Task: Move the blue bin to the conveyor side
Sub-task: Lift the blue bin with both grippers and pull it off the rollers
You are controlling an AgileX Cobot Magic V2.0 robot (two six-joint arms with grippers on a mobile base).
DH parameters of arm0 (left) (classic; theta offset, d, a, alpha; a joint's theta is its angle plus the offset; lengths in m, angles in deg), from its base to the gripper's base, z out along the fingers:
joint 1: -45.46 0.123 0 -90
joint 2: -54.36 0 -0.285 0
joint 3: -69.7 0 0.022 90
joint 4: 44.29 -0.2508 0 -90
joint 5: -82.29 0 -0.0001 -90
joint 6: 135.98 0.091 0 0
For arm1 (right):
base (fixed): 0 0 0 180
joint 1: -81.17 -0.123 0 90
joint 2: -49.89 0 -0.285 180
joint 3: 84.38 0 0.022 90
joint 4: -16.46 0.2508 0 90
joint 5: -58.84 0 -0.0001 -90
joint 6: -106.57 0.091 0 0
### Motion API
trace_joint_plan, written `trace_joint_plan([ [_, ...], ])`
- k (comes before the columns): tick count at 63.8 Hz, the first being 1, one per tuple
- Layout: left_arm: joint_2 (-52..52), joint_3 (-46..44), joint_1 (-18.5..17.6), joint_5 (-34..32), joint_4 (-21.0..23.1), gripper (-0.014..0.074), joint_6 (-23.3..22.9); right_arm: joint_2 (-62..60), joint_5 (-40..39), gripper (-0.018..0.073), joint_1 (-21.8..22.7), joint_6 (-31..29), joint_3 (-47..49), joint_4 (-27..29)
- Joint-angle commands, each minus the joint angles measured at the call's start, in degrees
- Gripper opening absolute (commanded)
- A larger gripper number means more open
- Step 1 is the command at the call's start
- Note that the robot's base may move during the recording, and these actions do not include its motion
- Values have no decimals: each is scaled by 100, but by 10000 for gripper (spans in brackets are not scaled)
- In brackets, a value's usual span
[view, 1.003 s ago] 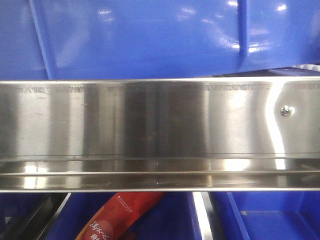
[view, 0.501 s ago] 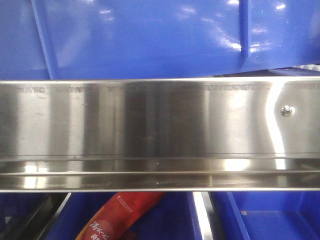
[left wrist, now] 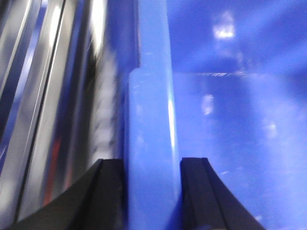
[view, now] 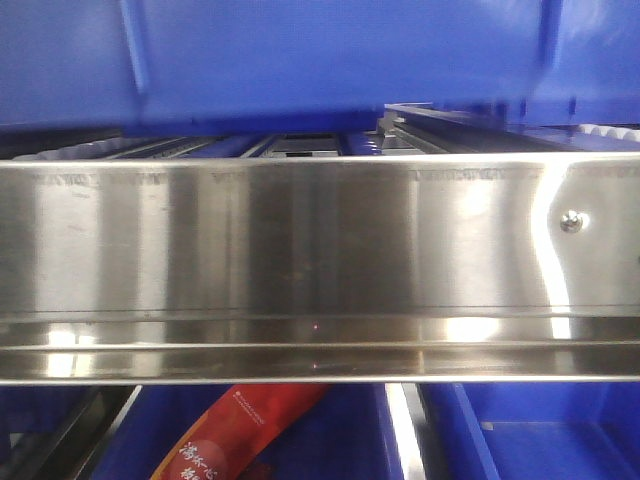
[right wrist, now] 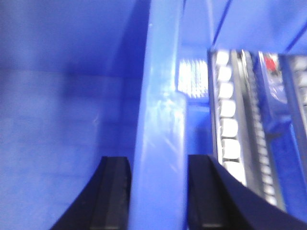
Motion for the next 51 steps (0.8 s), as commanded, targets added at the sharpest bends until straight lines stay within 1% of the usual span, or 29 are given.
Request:
trace_joint_plan([
  [1, -147, -446, 1, -100, -60, -18, -59, -321, -363, -84, 149, -60, 115, -30],
  [8, -176, -634, 1, -11, -60, -18, -59, -476, -363, -84, 153, -60, 115, -5],
  [17, -263, -634, -24, -11, -60, -18, -59, -716, -363, -89, 153, -60, -24, 135],
  [29, -377, -634, -400, -11, -458, -18, -59, -1295, -363, -89, 153, 58, -678, 135],
  [32, -389, -634, -491, -11, -515, -18, -174, -1445, -455, -89, 153, 58, -907, 135],
  [39, -466, -622, -686, -11, -523, -18, -314, -1786, -685, -89, 153, 58, -1309, 112],
  [43, -542, -610, -784, -11, -525, -18, -314, -1936, -713, -89, 153, 58, -1438, 115],
  [51, -791, -417, -867, -11, -535, -18, -353, -2096, -702, -89, 153, 58, -1504, 115],
])
